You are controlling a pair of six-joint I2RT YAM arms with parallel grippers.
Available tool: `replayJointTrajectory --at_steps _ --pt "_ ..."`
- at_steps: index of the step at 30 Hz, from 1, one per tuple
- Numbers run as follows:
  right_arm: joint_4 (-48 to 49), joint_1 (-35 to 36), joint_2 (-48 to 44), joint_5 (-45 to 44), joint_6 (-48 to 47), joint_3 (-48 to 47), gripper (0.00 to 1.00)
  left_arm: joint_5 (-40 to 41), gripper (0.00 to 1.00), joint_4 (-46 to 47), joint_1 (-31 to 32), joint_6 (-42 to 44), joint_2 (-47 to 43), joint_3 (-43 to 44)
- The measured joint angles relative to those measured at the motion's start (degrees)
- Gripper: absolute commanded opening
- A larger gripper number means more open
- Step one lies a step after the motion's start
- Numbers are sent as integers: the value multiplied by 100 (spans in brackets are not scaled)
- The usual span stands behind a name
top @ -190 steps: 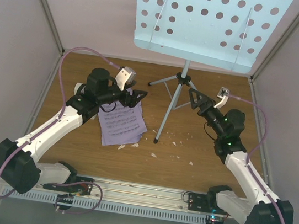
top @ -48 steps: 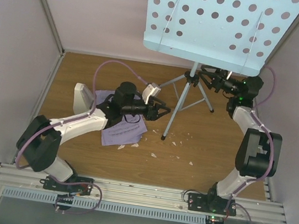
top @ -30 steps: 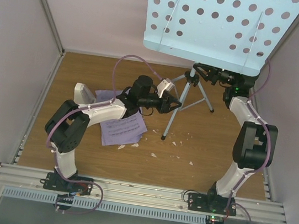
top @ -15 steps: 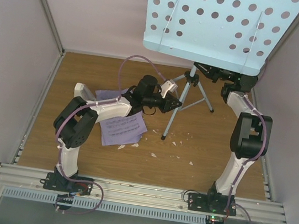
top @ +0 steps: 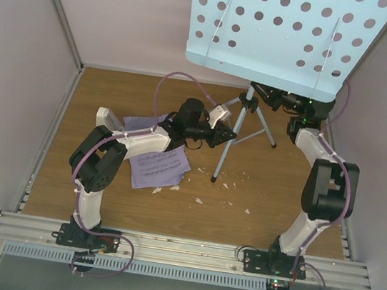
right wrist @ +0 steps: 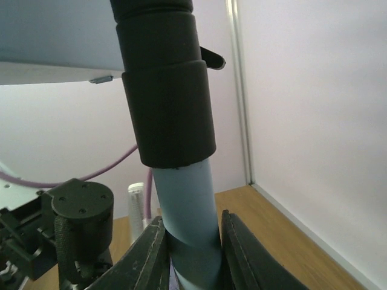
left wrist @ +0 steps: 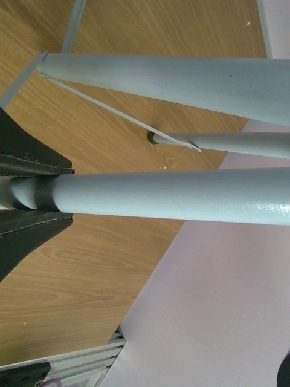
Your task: Pack up the instrument practice props
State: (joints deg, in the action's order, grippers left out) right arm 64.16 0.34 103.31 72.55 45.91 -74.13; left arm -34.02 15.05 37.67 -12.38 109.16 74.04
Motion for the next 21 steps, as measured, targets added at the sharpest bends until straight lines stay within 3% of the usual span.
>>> replayJointTrajectory --at_steps 3,8,21 --pt "-901 90 -492 -367 -848 385 0 -55 0 153 0 -9 -83 -142" --pt "-1373 208 -1045 -822 -1467 938 1 -96 0 326 24 -31 -286 -428" --pt "-1641 457 -2076 -1556 -1515 1871 0 -122 0 -83 264 -267 -1047 -828"
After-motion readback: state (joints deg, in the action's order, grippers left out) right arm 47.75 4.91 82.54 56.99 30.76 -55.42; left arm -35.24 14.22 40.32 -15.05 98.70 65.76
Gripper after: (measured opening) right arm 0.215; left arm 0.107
